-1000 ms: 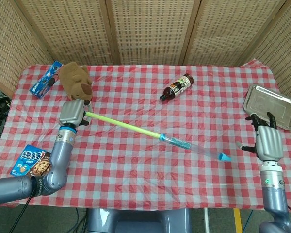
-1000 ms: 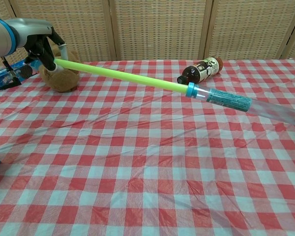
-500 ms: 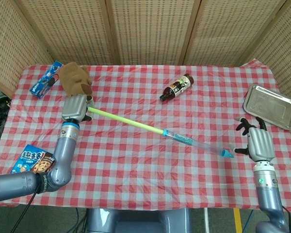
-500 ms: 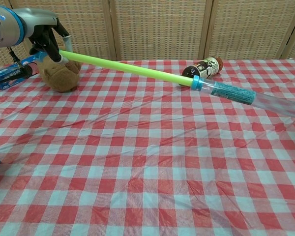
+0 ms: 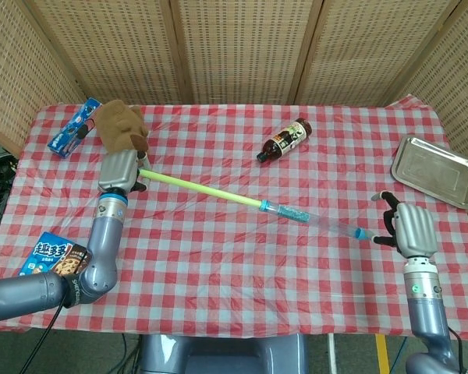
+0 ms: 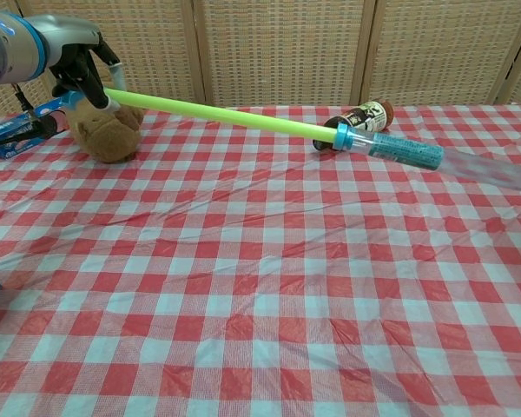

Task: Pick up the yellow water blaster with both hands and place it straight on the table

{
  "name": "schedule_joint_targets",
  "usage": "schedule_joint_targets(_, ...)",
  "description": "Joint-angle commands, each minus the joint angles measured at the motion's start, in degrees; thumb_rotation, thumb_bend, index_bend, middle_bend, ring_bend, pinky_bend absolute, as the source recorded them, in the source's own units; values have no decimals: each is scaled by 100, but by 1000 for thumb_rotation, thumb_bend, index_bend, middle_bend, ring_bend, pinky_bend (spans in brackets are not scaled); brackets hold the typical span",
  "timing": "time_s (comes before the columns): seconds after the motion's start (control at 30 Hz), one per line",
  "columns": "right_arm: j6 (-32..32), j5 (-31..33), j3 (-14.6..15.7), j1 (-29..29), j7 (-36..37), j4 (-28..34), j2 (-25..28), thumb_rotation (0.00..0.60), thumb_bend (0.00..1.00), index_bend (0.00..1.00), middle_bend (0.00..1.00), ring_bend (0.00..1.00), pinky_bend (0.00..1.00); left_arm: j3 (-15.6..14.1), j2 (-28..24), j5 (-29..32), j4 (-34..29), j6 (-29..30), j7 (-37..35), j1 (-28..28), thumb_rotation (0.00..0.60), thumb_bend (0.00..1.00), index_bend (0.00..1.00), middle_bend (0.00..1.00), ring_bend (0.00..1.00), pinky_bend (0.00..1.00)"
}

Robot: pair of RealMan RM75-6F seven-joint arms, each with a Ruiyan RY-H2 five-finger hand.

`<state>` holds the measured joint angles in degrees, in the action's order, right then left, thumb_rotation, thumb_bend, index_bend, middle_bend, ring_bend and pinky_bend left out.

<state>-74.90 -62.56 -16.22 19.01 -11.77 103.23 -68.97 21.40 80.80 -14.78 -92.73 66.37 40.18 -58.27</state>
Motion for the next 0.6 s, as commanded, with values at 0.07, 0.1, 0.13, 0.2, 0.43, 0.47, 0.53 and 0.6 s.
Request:
schedule_joint_targets(0.07,81,55,23,24,13,89,34,600,295,419,1000,1000,635,45,11,44,18,-39,-35,-16,600,686,884,942,884,773)
schedule_joint_targets(0.1,101,67,29,27,24,107,38,600,295,421,1000,1000,635,51,13,49,20,-44,-40,-20,600,686,885,942,884,773)
schedule_joint_targets(0.13,134,89,40,32,31,133,48,600,295,422,1000,1000,635,61,17,52,22,-49,-48,-25,600,686,885,942,884,773)
schedule_joint_targets(0.2,183,126,58,60,1,141,48,600,300,428,1000,1000,635,81,30,64,22,-58,-70,-35,600,686,885,942,884,773)
schedule_joint_targets(0.43,288,282,96,141,-38,-29,-86,600,334,452,1000,1000,635,130,10,142,-7,-91,-108,-55,600,687,885,942,884,773)
schedule_joint_targets(0.47,303,302,105,145,-27,-44,-100,600,341,452,1000,1000,635,130,4,146,-11,-92,-112,-55,600,687,885,942,884,773)
schedule_joint_targets(0.53,311,299,125,146,-1,-52,-119,600,352,452,1000,1000,635,122,-1,146,-11,-96,-115,-56,600,687,885,942,884,773)
schedule_joint_targets(0.6,288,271,138,147,0,-57,-134,600,357,453,1000,1000,635,118,-2,136,-12,-98,-126,-57,600,687,885,942,884,773)
